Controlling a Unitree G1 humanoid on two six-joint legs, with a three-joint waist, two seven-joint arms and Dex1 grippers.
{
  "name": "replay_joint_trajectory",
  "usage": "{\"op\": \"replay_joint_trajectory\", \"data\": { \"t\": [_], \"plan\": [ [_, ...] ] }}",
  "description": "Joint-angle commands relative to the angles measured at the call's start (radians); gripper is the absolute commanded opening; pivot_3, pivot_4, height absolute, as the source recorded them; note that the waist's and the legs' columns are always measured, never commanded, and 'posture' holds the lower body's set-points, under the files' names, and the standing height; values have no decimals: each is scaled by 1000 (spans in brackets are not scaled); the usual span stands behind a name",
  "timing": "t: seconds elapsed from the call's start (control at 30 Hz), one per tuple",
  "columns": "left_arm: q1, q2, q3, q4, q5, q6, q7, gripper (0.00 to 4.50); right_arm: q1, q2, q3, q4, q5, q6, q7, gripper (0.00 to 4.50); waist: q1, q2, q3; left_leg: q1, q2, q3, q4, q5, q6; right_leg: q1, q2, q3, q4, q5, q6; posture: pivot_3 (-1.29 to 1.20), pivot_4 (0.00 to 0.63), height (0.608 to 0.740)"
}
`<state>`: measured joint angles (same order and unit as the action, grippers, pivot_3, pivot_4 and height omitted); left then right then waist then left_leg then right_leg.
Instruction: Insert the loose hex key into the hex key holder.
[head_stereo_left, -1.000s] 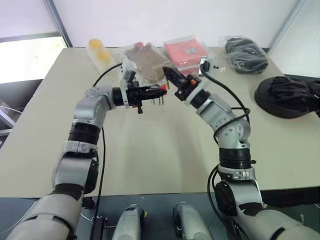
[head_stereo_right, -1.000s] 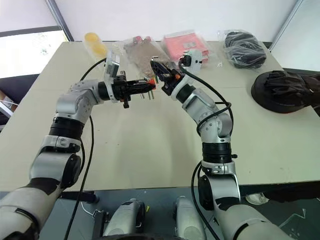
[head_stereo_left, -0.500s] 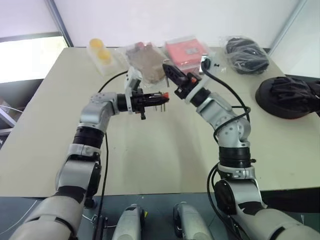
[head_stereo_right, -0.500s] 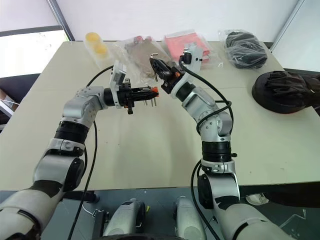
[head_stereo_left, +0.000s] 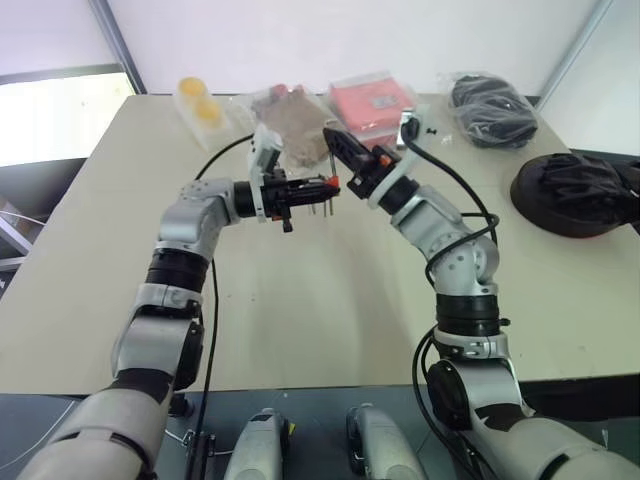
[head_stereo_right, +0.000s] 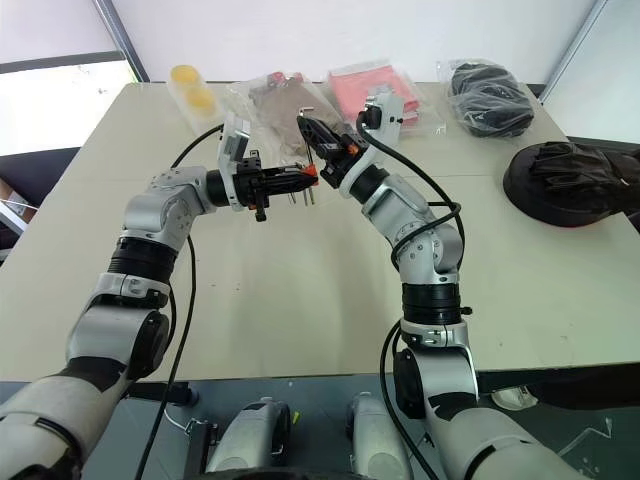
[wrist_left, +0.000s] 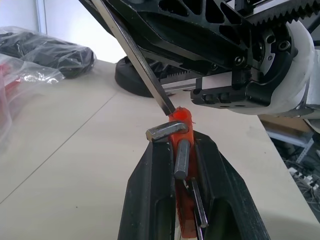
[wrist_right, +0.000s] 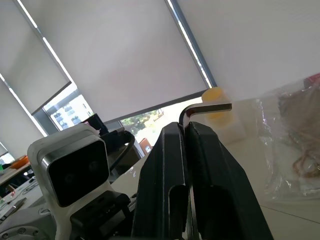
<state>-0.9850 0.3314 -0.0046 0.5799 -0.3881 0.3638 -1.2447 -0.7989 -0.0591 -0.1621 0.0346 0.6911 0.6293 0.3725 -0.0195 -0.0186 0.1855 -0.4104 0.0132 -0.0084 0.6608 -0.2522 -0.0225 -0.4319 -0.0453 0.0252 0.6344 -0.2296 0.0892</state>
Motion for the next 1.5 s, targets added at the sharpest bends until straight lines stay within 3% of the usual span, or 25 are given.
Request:
{"op": "replay_joint_trajectory", "data": {
  "t": [0.03, 0.73, 1.23, 1.5],
  "plan": [
    [-43, 4, 32, -4, -16, -19, 7, 0, -9, 4, 0, -43, 16, -11, 4, 49, 0, 0, 0, 0, 0, 0, 0, 0, 0, 0, 0, 0, 0, 0, 0, 0, 150, 740],
    [-55, -1, 69, -29, -67, 42, 18, 0, 4, -4, 11, -40, 2, -21, 19, 49, 0, 0, 0, 0, 0, 0, 0, 0, 0, 0, 0, 0, 0, 0, 0, 0, 150, 740],
    [-54, 26, 43, -15, -38, 32, -6, 0, 10, -138, 87, -35, -30, -31, 220, 49, 0, 0, 0, 0, 0, 0, 0, 0, 0, 0, 0, 0, 0, 0, 0, 0, 150, 740],
    [-45, 26, 18, -28, -5, -5, -20, 0, 8, -145, 98, -23, -29, -3, 245, 49, 1, 0, 0, 0, 0, 0, 0, 0, 0, 0, 0, 0, 0, 0, 0, 0, 150, 740]
  ]
}}
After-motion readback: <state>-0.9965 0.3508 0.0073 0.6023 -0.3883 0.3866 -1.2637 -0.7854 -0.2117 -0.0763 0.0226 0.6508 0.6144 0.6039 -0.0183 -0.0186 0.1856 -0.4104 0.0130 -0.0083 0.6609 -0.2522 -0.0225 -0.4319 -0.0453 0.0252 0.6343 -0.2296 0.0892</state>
